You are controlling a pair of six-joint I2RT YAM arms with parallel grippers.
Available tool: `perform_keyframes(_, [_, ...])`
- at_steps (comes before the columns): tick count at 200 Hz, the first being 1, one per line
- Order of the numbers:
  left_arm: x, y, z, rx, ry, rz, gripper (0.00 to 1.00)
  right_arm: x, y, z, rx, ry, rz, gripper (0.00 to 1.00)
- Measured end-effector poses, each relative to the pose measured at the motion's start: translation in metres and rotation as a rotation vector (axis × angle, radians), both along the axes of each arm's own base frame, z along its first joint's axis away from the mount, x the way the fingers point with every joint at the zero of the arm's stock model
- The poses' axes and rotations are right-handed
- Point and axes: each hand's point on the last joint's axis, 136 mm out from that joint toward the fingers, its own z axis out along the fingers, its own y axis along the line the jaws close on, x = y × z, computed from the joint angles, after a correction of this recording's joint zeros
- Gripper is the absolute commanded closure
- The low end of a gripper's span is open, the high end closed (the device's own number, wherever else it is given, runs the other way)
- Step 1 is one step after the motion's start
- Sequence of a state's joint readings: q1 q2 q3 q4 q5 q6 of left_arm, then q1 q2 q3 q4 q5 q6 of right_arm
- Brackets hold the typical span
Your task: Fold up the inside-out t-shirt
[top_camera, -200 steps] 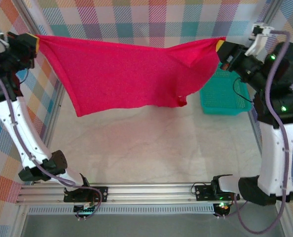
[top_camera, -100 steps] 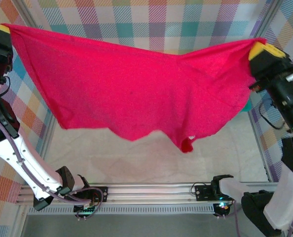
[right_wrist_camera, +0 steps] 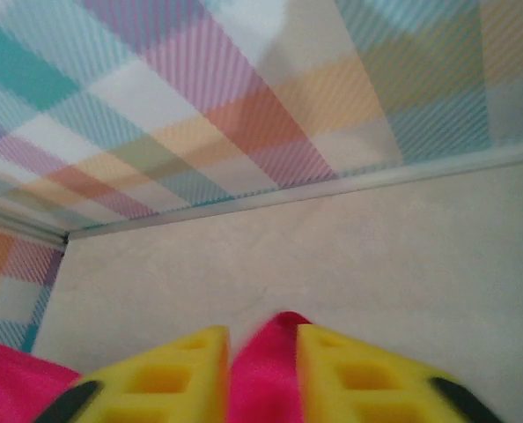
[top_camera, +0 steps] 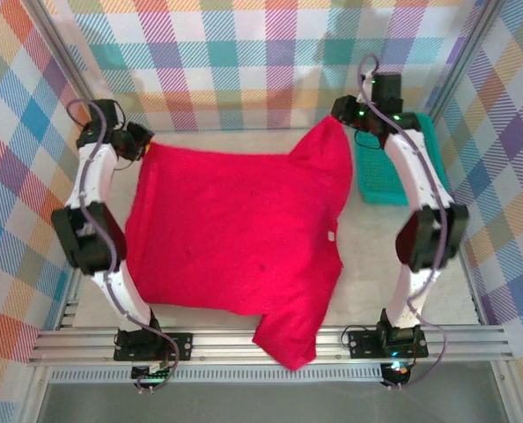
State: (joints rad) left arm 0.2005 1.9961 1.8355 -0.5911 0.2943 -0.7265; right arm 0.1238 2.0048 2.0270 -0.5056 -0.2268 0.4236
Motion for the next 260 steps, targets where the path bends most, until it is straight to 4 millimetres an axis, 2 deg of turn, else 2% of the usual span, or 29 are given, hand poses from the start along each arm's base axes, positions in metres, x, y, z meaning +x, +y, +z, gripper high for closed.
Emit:
perform_keyframes(8, [0.01, 0.01, -0.028, 0.033, 0.063, 0.019, 0.32, 0.02, 0.004, -0.017, 0.004, 0.032, 0.0, 0.6])
perform_keyframes(18, [0.019, 0.02, -0.05, 0.071, 0.116, 0.038, 0.31, 0.039, 0.011, -0.033, 0.004, 0.06, 0.003, 0.54])
perform_keyframes(29, [0.023, 0.025, -0.062, 0.114, 0.15, 0.048, 0.3, 0.052, 0.015, -0.048, -0.006, 0.088, 0.003, 0.52])
perform_keyframes(40, [0.015, 0.029, -0.069, 0.159, 0.189, 0.062, 0.3, 0.053, 0.02, -0.059, -0.028, 0.121, 0.003, 0.53])
perform_keyframes(52, [0.005, 0.023, -0.068, 0.197, 0.201, 0.061, 0.3, 0.043, 0.029, -0.069, -0.057, 0.17, 0.009, 0.54])
perform_keyframes(65, [-0.015, 0.0, -0.065, 0.216, 0.207, 0.03, 0.3, 0.027, 0.045, -0.075, -0.088, 0.204, 0.032, 0.54])
perform_keyframes(91, [-0.054, -0.065, -0.051, 0.176, 0.155, -0.085, 0.3, -0.028, 0.072, -0.108, -0.143, 0.311, 0.099, 0.55])
perform_keyframes(108, [-0.071, -0.106, -0.051, 0.109, 0.131, -0.174, 0.3, -0.057, 0.082, -0.135, -0.165, 0.375, 0.133, 0.55])
perform_keyframes(120, [-0.076, -0.119, -0.06, 0.072, 0.14, -0.211, 0.31, -0.064, 0.08, -0.154, -0.177, 0.408, 0.133, 0.55])
perform_keyframes(137, [-0.08, -0.12, -0.082, 0.059, 0.192, -0.219, 0.3, -0.066, 0.069, -0.176, -0.195, 0.446, 0.106, 0.55])
perform_keyframes(164, [-0.09, -0.109, -0.115, 0.05, 0.273, -0.198, 0.31, -0.053, 0.052, -0.195, -0.195, 0.46, 0.048, 0.52])
perform_keyframes(188, [-0.101, -0.105, -0.134, 0.039, 0.322, -0.189, 0.32, -0.038, 0.043, -0.216, -0.202, 0.479, 0.013, 0.52])
perform_keyframes(222, [-0.099, -0.108, -0.136, 0.026, 0.308, -0.198, 0.33, -0.011, 0.045, -0.232, -0.21, 0.465, 0.005, 0.58])
perform_keyframes(260, [-0.095, -0.114, -0.134, 0.016, 0.284, -0.214, 0.33, 0.02, 0.051, -0.226, -0.218, 0.412, -0.002, 0.57])
